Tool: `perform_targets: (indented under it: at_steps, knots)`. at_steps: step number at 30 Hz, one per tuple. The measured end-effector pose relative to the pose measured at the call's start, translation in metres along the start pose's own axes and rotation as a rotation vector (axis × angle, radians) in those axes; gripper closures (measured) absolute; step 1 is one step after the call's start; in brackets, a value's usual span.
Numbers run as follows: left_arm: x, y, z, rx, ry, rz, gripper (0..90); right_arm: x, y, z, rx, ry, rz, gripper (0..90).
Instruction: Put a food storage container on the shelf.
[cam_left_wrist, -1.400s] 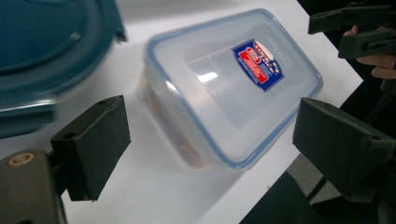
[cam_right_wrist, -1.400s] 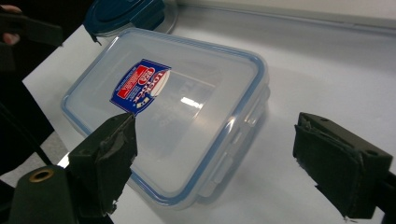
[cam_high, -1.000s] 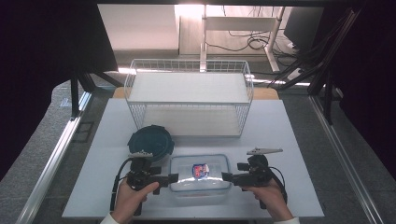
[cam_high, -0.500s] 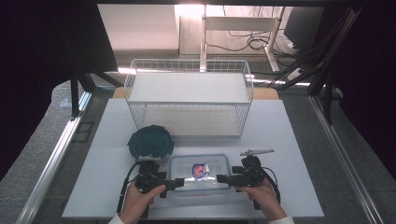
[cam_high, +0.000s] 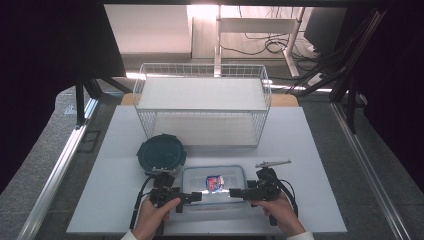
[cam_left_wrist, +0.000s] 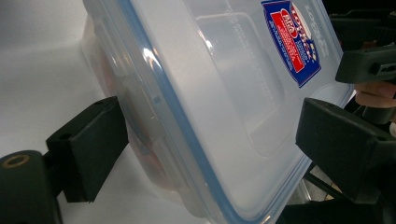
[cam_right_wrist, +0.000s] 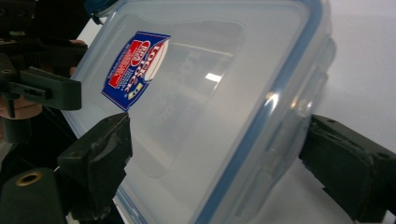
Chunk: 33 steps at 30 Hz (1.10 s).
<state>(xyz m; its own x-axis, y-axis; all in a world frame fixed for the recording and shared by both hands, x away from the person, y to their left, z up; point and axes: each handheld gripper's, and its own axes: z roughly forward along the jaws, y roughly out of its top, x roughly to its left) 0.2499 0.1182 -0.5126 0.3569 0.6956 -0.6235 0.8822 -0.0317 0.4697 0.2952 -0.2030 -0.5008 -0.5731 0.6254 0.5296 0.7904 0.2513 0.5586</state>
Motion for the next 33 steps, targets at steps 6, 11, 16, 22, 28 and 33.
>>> perform_targets:
  at_steps: [6,11,16,22,28,33]
  knots:
    - [0.001,0.0,-0.001,0.002,-0.003,-0.007,11.7,-0.002,0.001,-0.003,-0.006,0.004,0.041,16.7]
    - [0.0,0.0,-0.004,-0.009,-0.001,-0.012,17.2,-0.006,0.0,-0.006,-0.014,0.02,0.095,23.2]
    - [0.001,-0.001,-0.013,-0.059,-0.008,-0.032,27.1,-0.004,-0.002,-0.013,-0.034,0.019,0.103,29.5]
    - [-0.001,-0.005,-0.017,-0.081,-0.007,-0.028,31.5,-0.001,-0.005,-0.019,-0.055,0.019,0.12,34.5]
    - [-0.008,-0.006,-0.025,-0.112,0.029,0.002,36.6,0.005,-0.005,-0.024,-0.085,0.007,0.092,40.0]
    - [-0.01,-0.006,-0.028,-0.125,0.038,0.013,38.1,0.012,-0.005,-0.027,-0.11,-0.008,0.045,42.0]
